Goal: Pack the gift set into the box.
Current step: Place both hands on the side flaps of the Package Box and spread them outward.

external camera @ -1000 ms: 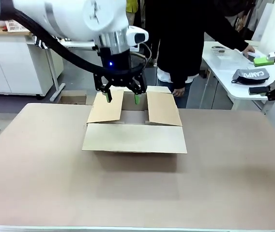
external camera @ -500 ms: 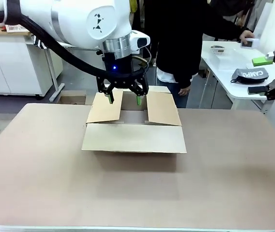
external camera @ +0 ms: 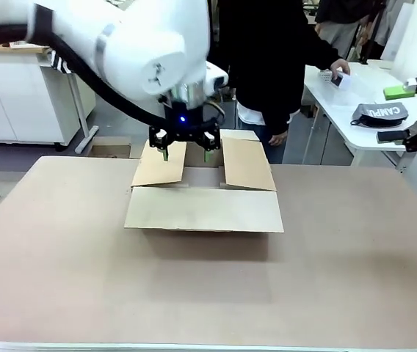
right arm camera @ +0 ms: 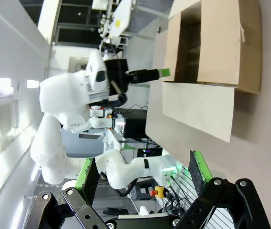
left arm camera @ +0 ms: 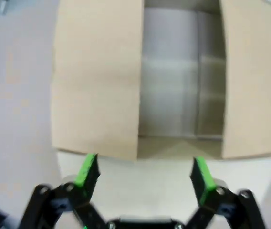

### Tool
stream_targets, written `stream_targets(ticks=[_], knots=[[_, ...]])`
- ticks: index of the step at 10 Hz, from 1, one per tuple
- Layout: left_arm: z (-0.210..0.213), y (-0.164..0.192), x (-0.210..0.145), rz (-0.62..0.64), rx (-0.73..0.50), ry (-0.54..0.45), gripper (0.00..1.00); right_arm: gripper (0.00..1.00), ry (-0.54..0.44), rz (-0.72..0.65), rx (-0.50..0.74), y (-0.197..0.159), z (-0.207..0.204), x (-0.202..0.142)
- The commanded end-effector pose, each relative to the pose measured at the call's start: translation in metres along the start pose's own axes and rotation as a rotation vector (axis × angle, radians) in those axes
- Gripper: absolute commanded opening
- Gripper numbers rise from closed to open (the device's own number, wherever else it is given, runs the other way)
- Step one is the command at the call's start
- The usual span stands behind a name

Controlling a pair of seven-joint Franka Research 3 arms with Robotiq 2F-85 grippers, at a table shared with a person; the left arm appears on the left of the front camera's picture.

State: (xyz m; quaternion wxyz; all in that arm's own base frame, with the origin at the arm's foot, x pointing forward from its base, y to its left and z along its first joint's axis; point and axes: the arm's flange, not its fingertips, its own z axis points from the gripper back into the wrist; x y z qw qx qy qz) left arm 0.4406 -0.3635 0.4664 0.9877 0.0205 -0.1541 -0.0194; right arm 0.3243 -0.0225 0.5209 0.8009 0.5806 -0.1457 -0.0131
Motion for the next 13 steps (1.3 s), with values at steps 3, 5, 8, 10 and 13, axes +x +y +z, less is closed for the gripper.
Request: stream_targets(ticks=[3, 5, 8, 10, 13], knots=[[-0.042, -0.035, 0.044, 0.017, 0.24, -0.029, 1.0, 1.0, -0.001, 0.027, 0.011, 0.0, 0.0, 0.002], [-0.06, -0.041, 0.056, 0.0, 0.322, -0.016, 1.0, 1.0, -0.001, 0.027, 0.011, 0.0, 0.0, 0.002], [-0.084, -0.044, 0.063, -0.018, 0.442, 0.016, 1.0, 1.0, -0.001, 0.027, 0.011, 0.0, 0.0, 0.002], [-0.095, -0.043, 0.066, -0.013, 0.535, -0.003, 1.0, 1.0, -0.001, 0.027, 0.011, 0.0, 0.0, 0.002], [-0.103, -0.038, 0.066, -0.034, 0.639, 0.006, 1.0, 1.0, -0.001, 0.027, 0.011, 0.0, 0.0, 0.002]])
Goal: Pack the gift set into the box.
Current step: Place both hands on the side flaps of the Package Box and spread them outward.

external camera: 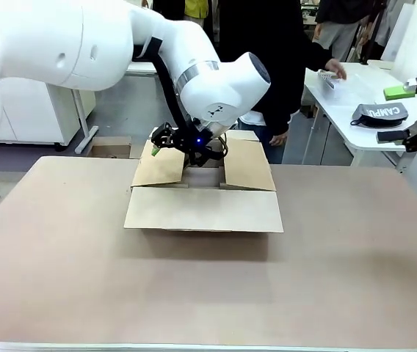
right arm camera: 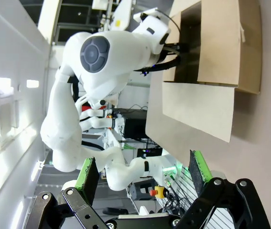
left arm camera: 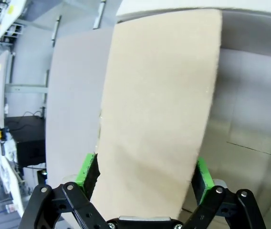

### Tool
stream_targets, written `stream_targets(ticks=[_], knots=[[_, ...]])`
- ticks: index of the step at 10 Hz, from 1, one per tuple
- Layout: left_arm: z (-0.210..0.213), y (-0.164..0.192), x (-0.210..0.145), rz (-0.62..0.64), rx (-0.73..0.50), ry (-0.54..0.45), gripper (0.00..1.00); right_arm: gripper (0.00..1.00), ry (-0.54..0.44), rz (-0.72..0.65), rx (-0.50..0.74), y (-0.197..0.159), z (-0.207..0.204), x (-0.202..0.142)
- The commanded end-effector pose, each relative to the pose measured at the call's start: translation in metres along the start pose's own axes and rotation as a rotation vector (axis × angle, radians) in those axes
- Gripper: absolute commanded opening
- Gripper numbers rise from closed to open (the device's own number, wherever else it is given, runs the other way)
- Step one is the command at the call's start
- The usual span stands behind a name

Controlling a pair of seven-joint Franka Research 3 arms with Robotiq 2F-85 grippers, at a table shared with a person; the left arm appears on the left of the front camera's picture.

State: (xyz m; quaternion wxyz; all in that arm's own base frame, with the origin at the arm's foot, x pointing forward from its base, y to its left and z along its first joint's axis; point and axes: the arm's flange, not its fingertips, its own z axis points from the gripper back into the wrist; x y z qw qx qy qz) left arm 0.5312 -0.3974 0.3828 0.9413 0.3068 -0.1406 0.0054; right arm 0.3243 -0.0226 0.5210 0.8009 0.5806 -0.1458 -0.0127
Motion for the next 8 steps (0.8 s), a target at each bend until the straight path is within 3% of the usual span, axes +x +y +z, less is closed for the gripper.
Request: stream_targets(ticks=[1, 8], knots=[[0.004, 0.001, 0.003, 0.005, 0.058, -0.013, 1.0, 1.0, -0.001, 0.027, 0.011, 0.0, -0.001, 0.002], [0.029, 0.048, 0.006, 0.079, 0.13, -0.081, 1.0, 1.0, -0.001, 0.027, 0.011, 0.0, -0.001, 0.002]])
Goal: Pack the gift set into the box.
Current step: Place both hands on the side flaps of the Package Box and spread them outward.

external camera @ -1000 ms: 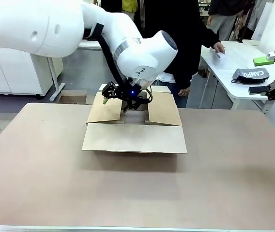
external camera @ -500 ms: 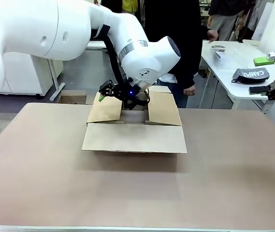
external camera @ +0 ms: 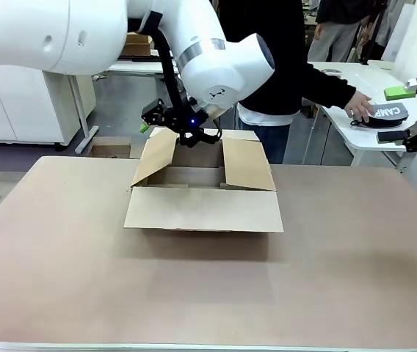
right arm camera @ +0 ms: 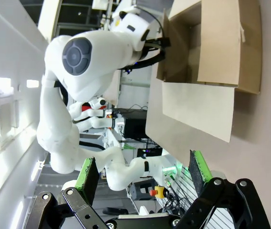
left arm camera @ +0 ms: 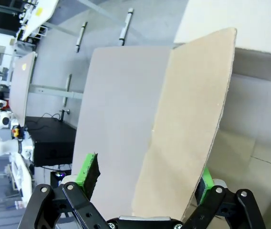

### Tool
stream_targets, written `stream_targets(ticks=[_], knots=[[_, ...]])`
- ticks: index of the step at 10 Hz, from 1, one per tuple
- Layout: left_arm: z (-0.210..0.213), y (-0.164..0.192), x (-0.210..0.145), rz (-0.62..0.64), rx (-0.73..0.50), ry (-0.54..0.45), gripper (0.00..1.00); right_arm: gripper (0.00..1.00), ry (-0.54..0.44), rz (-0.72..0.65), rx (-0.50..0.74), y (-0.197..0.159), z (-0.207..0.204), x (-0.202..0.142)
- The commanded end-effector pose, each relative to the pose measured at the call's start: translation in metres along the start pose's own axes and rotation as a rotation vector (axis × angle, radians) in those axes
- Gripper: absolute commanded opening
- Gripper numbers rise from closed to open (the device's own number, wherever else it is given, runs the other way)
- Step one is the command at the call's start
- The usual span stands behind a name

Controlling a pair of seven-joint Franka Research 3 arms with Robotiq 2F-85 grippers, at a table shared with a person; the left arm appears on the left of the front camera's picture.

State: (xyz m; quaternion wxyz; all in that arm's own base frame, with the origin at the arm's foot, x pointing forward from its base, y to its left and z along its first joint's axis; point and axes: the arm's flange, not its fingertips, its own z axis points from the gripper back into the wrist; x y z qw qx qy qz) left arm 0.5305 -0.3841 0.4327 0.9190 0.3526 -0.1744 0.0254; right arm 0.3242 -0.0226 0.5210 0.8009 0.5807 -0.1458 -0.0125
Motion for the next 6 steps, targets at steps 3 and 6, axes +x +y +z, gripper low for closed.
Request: stream_targets(ticks=[3, 6], knots=[[-0.003, 0.041, 0.003, 0.09, -0.034, -0.002, 1.0, 1.0, -0.001, 0.026, 0.011, 0.0, -0.001, 0.002], [-0.02, 0.069, 0.006, 0.127, -0.093, 0.046, 1.0, 1.0, -0.001, 0.026, 0.011, 0.0, -0.001, 0.002]])
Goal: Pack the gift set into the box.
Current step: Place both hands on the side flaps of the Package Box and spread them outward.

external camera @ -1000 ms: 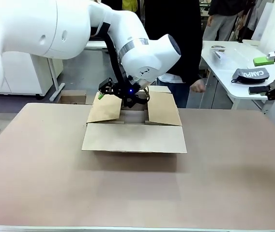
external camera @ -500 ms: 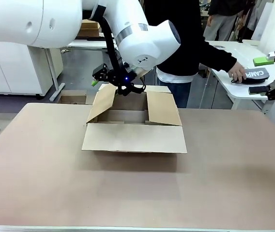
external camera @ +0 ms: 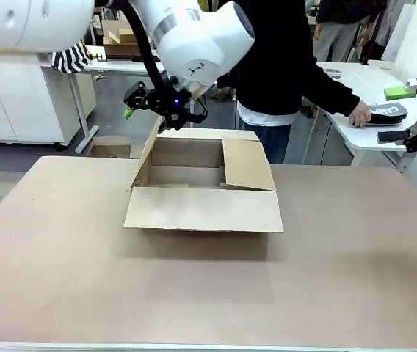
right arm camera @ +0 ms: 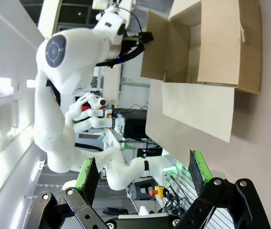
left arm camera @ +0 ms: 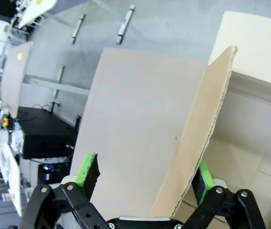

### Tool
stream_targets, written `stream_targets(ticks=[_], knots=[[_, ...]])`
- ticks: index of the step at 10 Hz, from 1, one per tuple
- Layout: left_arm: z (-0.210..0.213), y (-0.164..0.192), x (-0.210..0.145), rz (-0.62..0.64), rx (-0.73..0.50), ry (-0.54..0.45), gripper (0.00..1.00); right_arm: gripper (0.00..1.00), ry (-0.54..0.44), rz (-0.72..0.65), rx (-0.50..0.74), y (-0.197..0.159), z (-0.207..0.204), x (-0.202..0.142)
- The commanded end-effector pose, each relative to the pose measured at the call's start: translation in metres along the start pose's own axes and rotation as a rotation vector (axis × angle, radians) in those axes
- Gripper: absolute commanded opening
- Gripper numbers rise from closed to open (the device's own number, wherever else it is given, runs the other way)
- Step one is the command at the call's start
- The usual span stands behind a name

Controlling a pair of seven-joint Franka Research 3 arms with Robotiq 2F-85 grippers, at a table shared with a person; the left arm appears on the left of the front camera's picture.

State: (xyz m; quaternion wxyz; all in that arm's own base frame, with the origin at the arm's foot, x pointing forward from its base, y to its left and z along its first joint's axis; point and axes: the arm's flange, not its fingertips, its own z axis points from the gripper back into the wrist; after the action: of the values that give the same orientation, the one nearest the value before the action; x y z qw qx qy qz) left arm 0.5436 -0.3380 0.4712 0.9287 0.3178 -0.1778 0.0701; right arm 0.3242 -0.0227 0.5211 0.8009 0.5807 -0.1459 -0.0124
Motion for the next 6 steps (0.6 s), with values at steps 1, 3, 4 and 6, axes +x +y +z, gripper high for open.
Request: stream_targets(ticks=[1, 3, 4, 6], knots=[[-0.02, 0.024, -0.013, 0.047, -0.058, 0.038, 1.0, 1.0, -0.001, 0.026, 0.011, 0.0, -0.001, 0.002], [-0.038, 0.05, -0.012, 0.086, -0.149, 0.1, 1.0, 1.0, -0.001, 0.026, 0.011, 0.0, -0.001, 0.002], [-0.047, 0.069, -0.014, 0.112, -0.21, 0.131, 1.0, 1.0, -0.001, 0.026, 0.011, 0.0, -0.001, 0.002], [-0.065, 0.097, -0.018, 0.166, -0.312, 0.171, 1.0, 1.0, -0.001, 0.026, 0.011, 0.0, -0.001, 0.002]])
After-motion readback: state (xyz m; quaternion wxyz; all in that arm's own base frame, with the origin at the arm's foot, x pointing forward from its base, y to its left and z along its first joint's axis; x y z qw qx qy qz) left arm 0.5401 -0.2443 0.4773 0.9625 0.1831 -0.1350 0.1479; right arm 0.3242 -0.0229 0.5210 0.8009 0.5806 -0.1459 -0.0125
